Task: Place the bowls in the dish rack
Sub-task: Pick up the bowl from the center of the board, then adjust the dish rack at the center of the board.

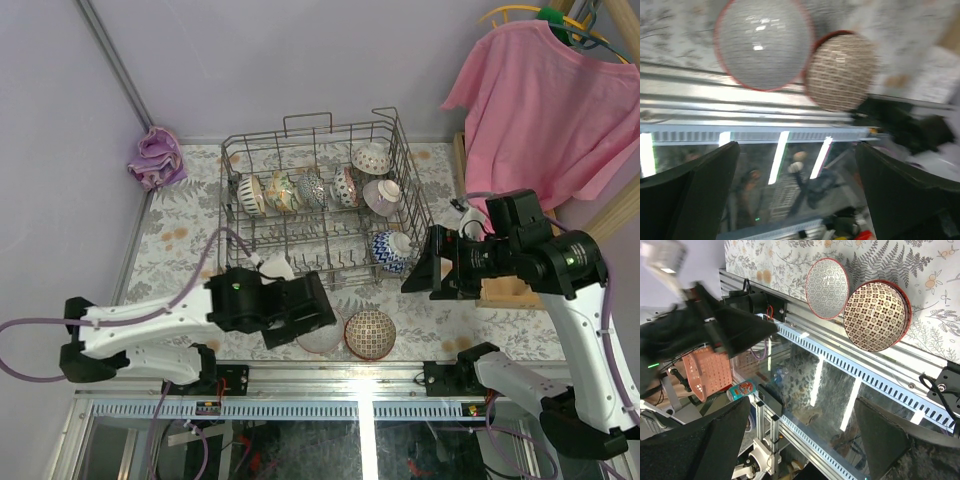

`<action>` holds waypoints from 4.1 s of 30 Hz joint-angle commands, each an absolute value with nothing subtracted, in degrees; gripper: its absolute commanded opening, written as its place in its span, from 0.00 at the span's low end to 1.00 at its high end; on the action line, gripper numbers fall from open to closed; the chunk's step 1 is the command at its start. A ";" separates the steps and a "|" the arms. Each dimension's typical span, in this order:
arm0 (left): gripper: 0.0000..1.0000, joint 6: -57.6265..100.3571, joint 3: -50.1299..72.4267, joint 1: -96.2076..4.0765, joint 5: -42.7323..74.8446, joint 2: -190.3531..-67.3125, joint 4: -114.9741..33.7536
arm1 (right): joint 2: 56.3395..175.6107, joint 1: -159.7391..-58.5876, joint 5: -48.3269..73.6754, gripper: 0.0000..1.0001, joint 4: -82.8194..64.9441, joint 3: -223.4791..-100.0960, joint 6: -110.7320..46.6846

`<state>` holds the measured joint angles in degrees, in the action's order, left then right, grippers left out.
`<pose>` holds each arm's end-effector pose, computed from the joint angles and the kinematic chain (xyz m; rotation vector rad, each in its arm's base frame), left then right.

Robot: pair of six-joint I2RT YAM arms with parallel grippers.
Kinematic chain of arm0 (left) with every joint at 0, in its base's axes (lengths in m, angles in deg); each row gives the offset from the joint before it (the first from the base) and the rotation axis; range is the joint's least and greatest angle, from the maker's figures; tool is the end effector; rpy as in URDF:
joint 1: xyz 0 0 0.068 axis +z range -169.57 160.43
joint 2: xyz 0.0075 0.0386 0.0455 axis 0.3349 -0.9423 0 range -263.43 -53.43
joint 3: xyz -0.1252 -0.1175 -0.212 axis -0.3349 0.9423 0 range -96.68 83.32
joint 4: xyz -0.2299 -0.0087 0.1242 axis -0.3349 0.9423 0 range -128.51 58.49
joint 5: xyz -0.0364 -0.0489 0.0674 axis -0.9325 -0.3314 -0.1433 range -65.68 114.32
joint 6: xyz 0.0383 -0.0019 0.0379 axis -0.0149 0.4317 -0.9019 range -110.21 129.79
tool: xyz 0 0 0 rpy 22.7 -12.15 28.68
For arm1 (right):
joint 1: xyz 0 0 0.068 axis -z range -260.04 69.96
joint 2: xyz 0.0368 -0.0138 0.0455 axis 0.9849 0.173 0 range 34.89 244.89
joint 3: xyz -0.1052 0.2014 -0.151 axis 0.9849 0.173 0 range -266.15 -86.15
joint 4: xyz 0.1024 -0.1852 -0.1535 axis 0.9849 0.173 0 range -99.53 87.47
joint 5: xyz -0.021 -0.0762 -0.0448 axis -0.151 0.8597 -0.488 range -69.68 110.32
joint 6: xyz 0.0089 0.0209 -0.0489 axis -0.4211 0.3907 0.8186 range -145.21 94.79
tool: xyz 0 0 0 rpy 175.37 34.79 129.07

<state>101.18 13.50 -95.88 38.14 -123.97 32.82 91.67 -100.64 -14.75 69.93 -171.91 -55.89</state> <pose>0.0582 -0.2032 0.3161 -0.4268 2.8096 -0.4092 0.1108 0.0636 0.4260 -0.0644 2.5682 1.1238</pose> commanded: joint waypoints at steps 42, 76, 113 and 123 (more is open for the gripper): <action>1.00 91.27 -4.82 -96.33 69.69 -103.08 14.36 | 124.30 -161.25 19.59 0.78 46.46 -170.41 -56.83; 1.00 89.15 -9.78 -96.31 66.66 -105.37 16.30 | 152.23 -161.25 27.16 0.43 41.45 -180.49 -48.67; 1.00 87.38 -10.60 -96.29 73.46 -105.23 16.57 | 136.34 -131.53 -30.26 0.00 41.87 -212.59 -44.20; 1.00 93.94 -8.19 -96.27 71.66 -99.58 22.82 | 145.79 -120.92 -57.01 0.00 -0.15 -208.87 -73.44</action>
<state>90.91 -8.93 -96.03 69.35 -101.70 20.50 147.08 -122.32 -39.67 22.89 -211.91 -56.19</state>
